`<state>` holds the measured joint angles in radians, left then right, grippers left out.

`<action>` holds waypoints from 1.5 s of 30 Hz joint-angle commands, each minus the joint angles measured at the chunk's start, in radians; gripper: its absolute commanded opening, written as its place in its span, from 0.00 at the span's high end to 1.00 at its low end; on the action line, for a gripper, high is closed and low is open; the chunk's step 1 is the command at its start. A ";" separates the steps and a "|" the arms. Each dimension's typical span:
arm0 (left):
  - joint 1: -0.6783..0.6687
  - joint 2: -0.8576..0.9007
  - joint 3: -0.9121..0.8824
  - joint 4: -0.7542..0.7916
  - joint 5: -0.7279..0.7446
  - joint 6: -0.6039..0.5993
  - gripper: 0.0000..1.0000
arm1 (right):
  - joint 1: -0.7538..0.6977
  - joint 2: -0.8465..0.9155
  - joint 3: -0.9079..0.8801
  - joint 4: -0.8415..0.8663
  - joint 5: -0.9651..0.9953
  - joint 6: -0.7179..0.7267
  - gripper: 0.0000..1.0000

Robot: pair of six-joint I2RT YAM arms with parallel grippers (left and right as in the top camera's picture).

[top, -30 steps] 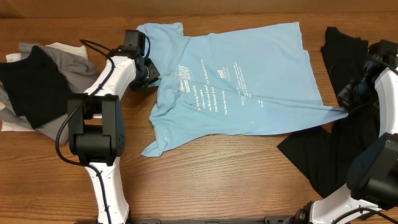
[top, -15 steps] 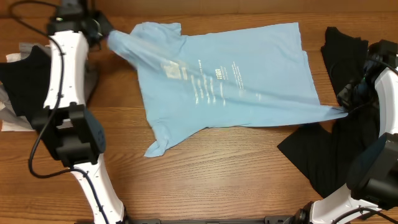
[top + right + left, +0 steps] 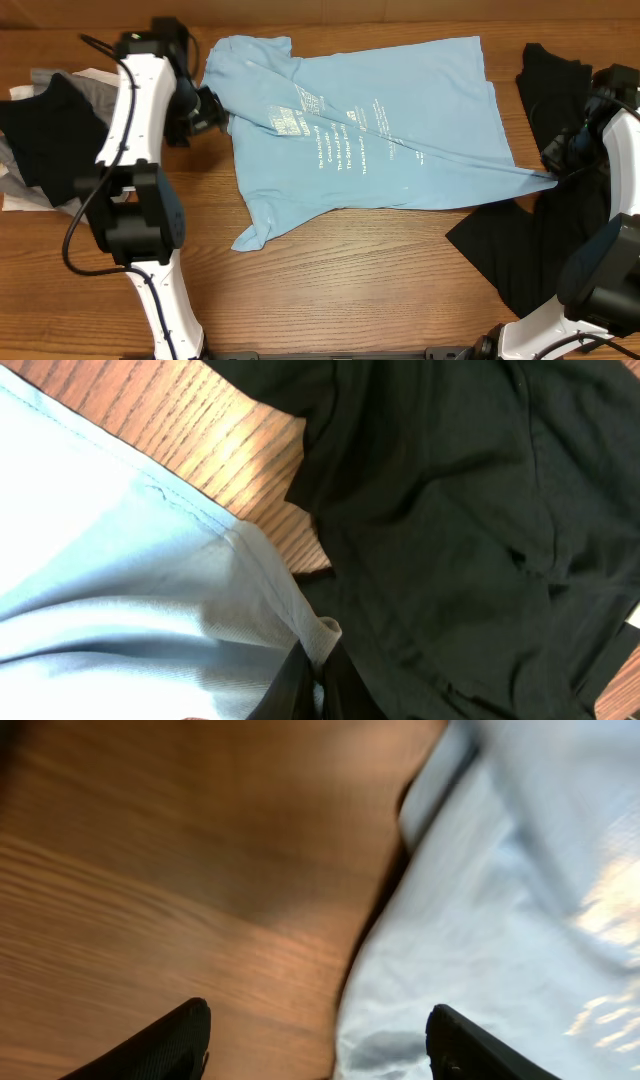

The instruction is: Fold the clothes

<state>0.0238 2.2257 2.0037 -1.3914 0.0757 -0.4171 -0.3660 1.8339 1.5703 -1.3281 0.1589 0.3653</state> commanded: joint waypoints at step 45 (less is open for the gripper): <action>-0.238 -0.313 -0.832 0.455 0.117 -0.063 0.47 | 0.000 -0.003 0.000 -0.002 -0.007 -0.002 0.96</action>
<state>-0.2100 1.9133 1.1988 -0.9745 0.1867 -0.4515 -0.3660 1.8339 1.5703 -1.3289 0.1532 0.3653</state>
